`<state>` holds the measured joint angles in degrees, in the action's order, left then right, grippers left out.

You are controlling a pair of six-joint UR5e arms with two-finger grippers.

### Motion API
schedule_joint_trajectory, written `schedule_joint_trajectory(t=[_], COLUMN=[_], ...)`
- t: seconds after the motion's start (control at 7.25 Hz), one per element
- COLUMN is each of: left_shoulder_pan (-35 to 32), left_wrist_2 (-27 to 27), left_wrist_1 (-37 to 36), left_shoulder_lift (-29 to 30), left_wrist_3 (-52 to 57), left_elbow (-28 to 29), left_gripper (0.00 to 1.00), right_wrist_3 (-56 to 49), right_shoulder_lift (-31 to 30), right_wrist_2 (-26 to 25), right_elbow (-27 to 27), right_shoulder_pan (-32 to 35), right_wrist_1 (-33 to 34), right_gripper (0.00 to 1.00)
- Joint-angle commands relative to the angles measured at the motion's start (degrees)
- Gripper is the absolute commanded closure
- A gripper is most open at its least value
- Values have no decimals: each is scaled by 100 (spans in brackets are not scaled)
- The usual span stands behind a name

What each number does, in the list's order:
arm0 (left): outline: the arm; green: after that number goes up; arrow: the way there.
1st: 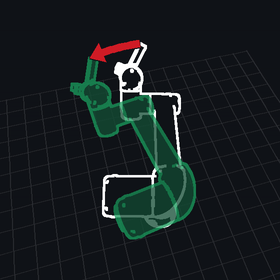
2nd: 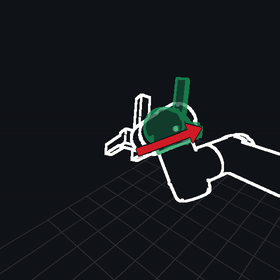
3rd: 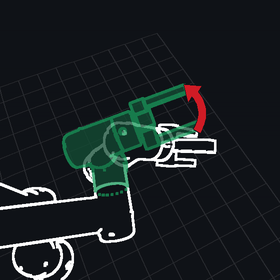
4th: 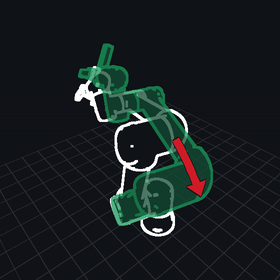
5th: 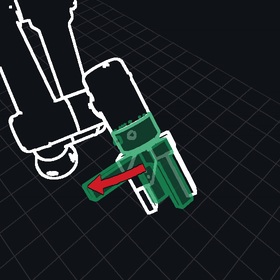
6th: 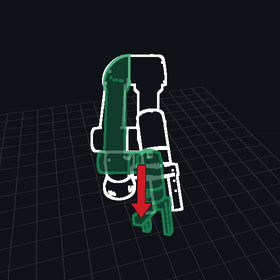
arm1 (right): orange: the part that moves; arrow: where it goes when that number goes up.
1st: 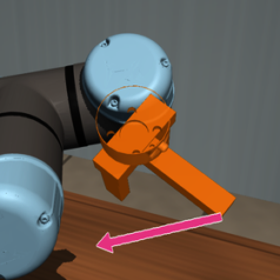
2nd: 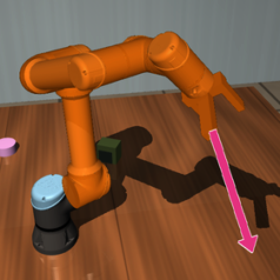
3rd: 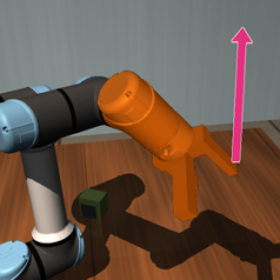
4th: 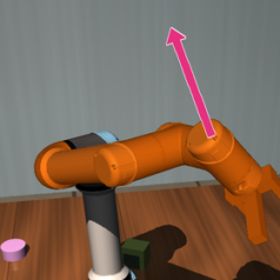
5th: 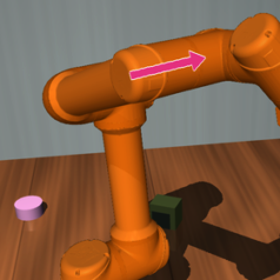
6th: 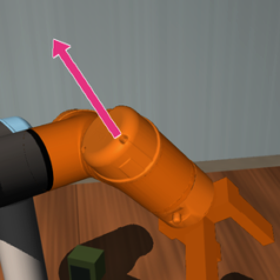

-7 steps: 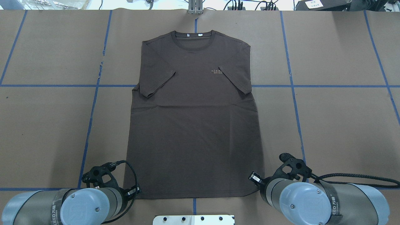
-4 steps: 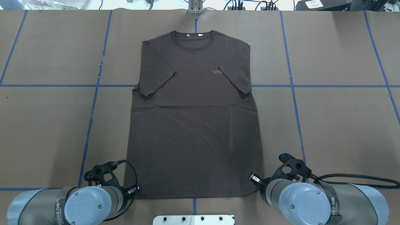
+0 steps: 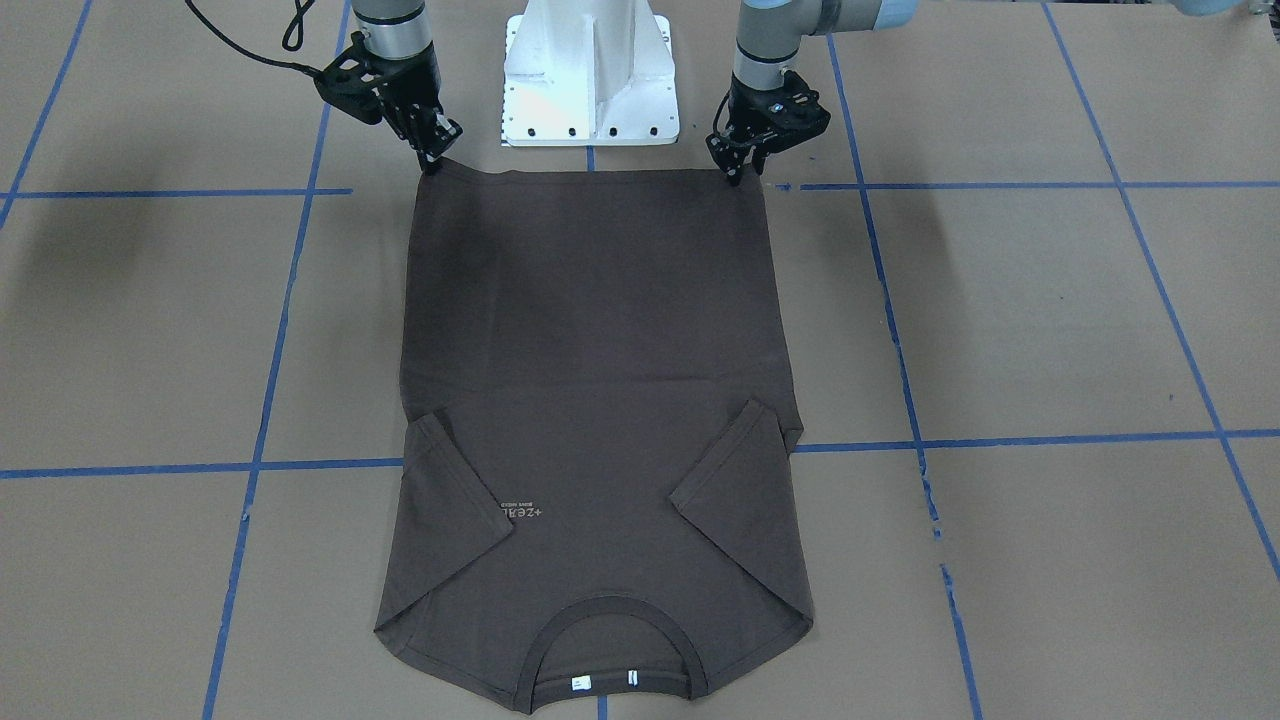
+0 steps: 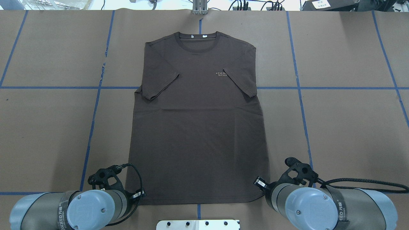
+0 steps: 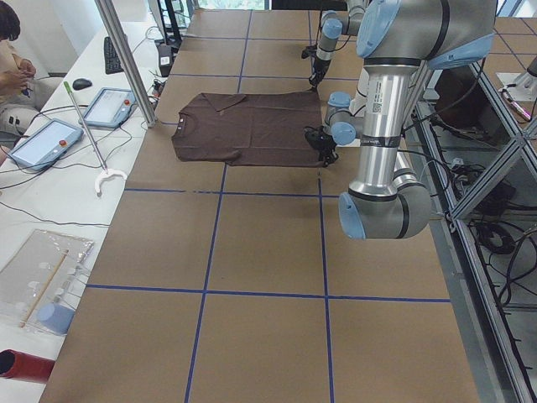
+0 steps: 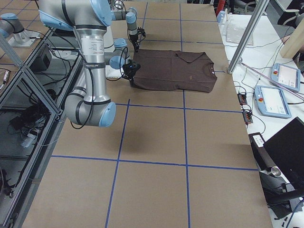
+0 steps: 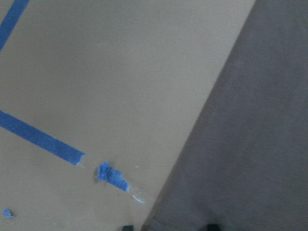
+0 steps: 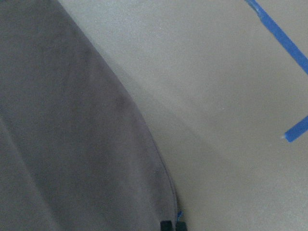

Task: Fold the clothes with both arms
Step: 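Grasp both bottom hem corners with the left and right grippers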

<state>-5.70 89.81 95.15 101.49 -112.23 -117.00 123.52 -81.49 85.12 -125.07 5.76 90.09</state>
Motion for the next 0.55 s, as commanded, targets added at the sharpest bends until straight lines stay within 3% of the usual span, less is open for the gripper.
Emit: schedule_joint_trajectory(t=[0.0,0.41], left_shoulder_pan=[-2,-10], left_wrist_2=[2,333], left_wrist_1=[3,-93], left_shoulder_lift=[20,3], left_wrist_3=[96,53], left_elbow=[-60,-725], left_gripper=[100,100], right_wrist_3=[5,5], right_shoulder_lift=[-7,-7], right_wrist_2=[-13,-5], right_elbow=[8,-270], right_shoulder_pan=[-22,-40], right_wrist_1=[0,0], right_gripper=[100,100])
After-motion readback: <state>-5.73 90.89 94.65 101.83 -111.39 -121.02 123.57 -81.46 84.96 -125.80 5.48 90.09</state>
